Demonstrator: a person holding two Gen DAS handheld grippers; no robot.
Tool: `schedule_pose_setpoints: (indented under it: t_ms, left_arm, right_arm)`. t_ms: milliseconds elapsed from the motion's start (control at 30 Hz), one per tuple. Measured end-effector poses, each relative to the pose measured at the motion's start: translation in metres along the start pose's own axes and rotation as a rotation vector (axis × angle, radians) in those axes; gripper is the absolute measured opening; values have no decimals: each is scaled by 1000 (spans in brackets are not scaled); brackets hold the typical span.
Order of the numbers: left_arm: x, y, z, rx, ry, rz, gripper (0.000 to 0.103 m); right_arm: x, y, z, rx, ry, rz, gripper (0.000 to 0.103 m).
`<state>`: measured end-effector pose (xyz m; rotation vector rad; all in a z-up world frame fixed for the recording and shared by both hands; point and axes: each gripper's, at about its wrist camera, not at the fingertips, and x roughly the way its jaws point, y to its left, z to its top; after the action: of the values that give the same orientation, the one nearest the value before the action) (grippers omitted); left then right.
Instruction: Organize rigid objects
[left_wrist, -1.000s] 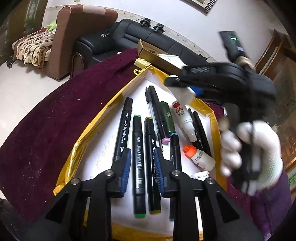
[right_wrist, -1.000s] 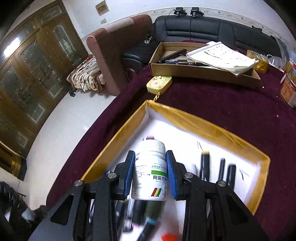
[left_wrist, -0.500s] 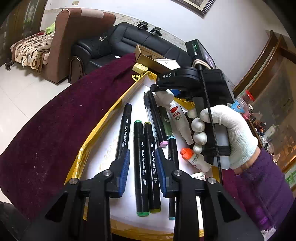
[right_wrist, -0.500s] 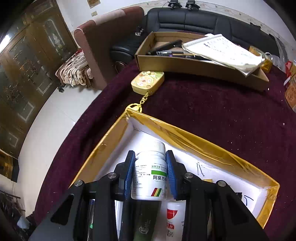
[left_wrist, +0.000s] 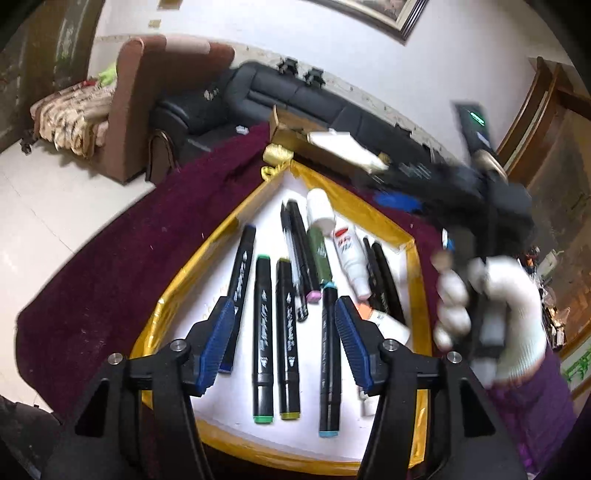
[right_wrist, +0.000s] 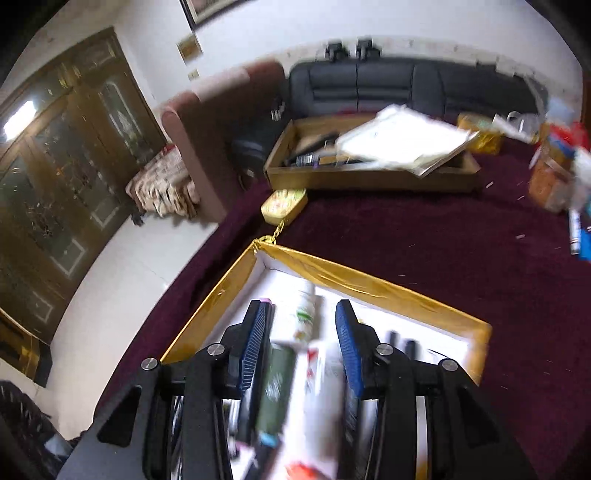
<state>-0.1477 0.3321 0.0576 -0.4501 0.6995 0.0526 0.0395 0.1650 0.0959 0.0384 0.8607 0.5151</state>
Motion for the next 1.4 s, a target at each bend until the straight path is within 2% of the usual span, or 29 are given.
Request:
schedule_pose_setpoints:
  t_ms: [67,100,167,233,267,300,333,367,400,433,467,533,667,733,800,933,1133,1400]
  left_arm:
    - [-13,-6,1,8,-60,41,59]
    - [-22,-8,1,15,-97,79,65]
    - [-43,-20,0,38,-197,188,75]
    - [-68,-34,-4,54,-323,283,86]
    - [-78,-39,-7,59,-375,308,87]
    - [-88,-44,-11,63,-425,327,89]
    - [-100,-52,-16,64,-479,349,94]
    - [-107,-56,-19,64,-507,354,100]
    - [-112,-59,-21,65,-528,339,103]
    - [-114,-63,-22,69,-536,294,103]
    - [-113,-65,-19,69,-518,257,103]
    - [-105,-70,-14,70,-465,230,103]
    - [-99,-78,-16,62,-445,284,103]
    - [-98,-80,-19,58,-437,268,103]
    - [-96,-85,-22,62,-402,243,103]
    - [-85,-87,-26,63,-313,248,103]
    - [-87,-87,-33,78,-328,304,103]
    - [-81,-78,-34,82,-314,333,103]
  right_arm:
    - [-28,-4,-10,-12,-56,-5,39]
    - [-48,-7,-19,-18,-102,-17,45]
    - [-80,-11,-37,-36,-186,-57,57]
    - [-106,-12,-54,-64,-259,-100,62]
    - [-117,-13,-64,-79,-293,-125,66]
    - [-128,-14,-75,-91,-330,-155,77]
    - [-139,-16,-86,-96,-369,-185,83]
    - [-147,-17,-96,-95,-401,-212,94]
    - [-155,-20,-107,-89,-439,-238,98]
    - [-161,-22,-117,-84,-474,-258,99]
    - [-165,-25,-126,-81,-509,-272,102]
    - [-167,-29,-137,-68,-527,-298,102]
    - [-162,-32,-151,-50,-468,-302,102]
    - [-159,-26,-161,-76,-437,-294,102]
    - [-155,-19,-167,-103,-410,-297,102]
    - [-144,3,-183,-180,-335,-264,102]
    - [-135,26,-195,-247,-304,-239,102]
    - [-124,35,-196,-231,-255,-217,102]
